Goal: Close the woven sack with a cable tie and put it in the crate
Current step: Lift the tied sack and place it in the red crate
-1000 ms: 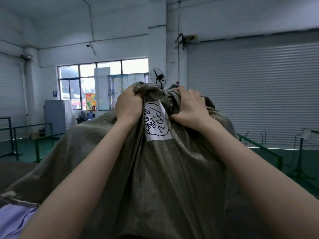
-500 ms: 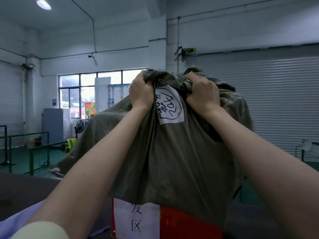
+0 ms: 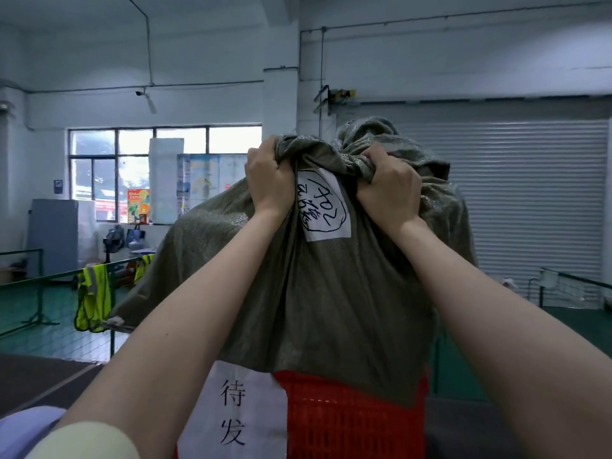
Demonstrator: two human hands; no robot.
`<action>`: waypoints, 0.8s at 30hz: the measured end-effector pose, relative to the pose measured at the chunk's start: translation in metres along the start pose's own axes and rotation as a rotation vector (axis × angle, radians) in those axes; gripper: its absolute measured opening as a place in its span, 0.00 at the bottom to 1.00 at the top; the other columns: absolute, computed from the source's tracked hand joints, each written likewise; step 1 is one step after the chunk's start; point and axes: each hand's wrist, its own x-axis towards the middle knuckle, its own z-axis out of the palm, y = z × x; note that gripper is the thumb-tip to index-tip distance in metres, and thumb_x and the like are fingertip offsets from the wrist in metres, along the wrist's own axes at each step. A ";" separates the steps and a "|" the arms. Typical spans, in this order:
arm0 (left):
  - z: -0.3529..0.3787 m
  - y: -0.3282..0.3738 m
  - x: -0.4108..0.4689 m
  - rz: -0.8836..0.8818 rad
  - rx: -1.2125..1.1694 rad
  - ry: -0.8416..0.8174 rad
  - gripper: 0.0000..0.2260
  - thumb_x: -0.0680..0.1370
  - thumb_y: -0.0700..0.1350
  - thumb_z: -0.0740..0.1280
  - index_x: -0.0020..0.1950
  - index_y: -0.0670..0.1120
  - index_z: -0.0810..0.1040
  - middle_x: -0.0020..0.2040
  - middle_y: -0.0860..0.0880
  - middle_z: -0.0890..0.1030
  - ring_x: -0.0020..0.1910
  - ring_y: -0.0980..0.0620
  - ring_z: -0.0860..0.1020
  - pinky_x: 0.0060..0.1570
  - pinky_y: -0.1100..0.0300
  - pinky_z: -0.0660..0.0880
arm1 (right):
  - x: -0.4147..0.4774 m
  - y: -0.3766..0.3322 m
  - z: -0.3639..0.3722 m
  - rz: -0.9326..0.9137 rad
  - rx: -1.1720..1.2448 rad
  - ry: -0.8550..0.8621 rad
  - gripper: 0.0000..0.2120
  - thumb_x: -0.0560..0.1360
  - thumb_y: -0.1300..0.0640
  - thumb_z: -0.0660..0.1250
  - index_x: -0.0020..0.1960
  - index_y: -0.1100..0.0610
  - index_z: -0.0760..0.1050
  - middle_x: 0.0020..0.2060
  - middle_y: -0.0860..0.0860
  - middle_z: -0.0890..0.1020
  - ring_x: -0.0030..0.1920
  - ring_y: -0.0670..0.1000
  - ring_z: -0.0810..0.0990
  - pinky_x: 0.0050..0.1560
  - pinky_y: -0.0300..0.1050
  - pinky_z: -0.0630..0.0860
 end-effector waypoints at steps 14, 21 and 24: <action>0.061 -0.151 0.011 -0.067 0.053 0.074 0.12 0.76 0.33 0.56 0.54 0.35 0.77 0.50 0.36 0.79 0.51 0.41 0.72 0.46 0.63 0.62 | -0.037 0.038 0.139 -0.108 0.089 -0.003 0.08 0.60 0.68 0.68 0.39 0.63 0.79 0.23 0.56 0.80 0.23 0.56 0.78 0.28 0.39 0.72; 0.059 -0.198 -0.011 -0.082 0.120 0.054 0.11 0.75 0.33 0.57 0.53 0.34 0.77 0.49 0.35 0.79 0.47 0.45 0.71 0.49 0.61 0.64 | -0.085 0.037 0.177 -0.048 0.150 -0.074 0.08 0.61 0.68 0.68 0.40 0.63 0.79 0.24 0.56 0.80 0.24 0.57 0.78 0.28 0.41 0.72; 0.063 -0.218 -0.033 -0.148 0.155 -0.003 0.11 0.75 0.33 0.58 0.53 0.35 0.76 0.50 0.36 0.78 0.52 0.41 0.73 0.47 0.61 0.61 | -0.113 0.045 0.183 -0.012 0.153 -0.151 0.09 0.60 0.68 0.68 0.41 0.63 0.79 0.24 0.57 0.80 0.25 0.58 0.78 0.28 0.43 0.74</action>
